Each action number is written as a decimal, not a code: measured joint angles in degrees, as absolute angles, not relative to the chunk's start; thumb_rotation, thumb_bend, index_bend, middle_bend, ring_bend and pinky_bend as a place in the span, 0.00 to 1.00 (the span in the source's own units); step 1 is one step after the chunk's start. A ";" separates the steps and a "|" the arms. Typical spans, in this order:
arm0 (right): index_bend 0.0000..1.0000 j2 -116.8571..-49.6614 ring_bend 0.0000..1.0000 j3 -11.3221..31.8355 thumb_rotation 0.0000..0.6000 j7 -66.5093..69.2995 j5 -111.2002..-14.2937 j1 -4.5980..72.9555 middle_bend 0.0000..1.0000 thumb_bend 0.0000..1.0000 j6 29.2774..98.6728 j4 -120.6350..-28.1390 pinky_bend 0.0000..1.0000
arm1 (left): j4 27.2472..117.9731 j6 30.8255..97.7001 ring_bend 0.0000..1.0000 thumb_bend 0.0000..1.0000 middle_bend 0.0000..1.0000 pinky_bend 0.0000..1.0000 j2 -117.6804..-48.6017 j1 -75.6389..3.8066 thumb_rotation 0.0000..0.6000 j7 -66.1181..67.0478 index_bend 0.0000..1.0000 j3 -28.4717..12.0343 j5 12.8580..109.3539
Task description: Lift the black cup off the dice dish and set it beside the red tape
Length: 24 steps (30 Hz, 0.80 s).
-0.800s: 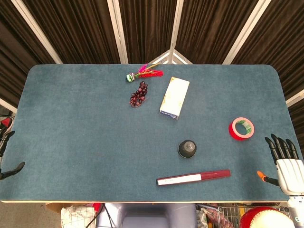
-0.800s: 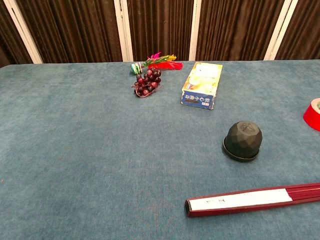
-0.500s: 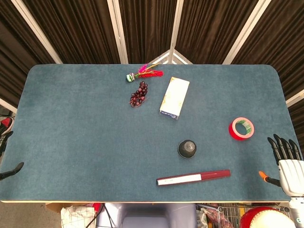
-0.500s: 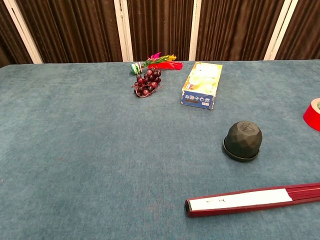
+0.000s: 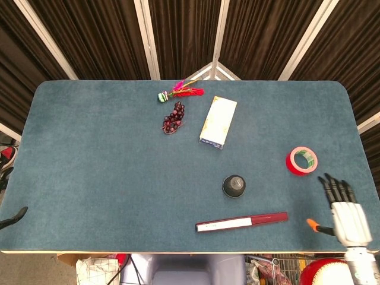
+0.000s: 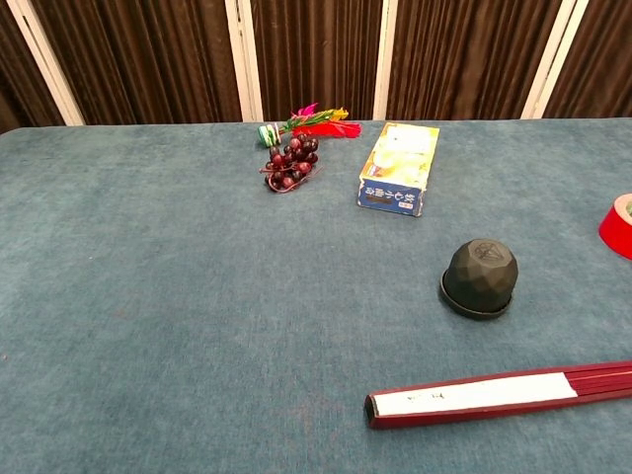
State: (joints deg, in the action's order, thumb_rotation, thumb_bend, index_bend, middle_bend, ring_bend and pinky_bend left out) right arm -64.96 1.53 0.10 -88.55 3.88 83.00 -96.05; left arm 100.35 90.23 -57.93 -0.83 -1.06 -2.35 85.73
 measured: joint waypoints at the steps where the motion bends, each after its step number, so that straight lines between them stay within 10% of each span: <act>1: 0.00 -65.49 0.07 1.41 1.00 0.06 -88.72 4.49 0.00 0.04 81.87 -96.25 0.00 | 100.35 90.38 0.00 0.31 0.00 0.09 -57.89 -0.75 1.00 -1.21 0.11 -2.37 85.75; 24: 0.00 -81.11 0.07 8.44 1.00 -7.37 -77.40 21.51 0.02 0.04 60.07 -91.39 0.00 | 100.46 88.50 0.00 0.31 0.00 0.09 -57.35 -1.19 1.00 -1.67 0.11 -3.28 83.28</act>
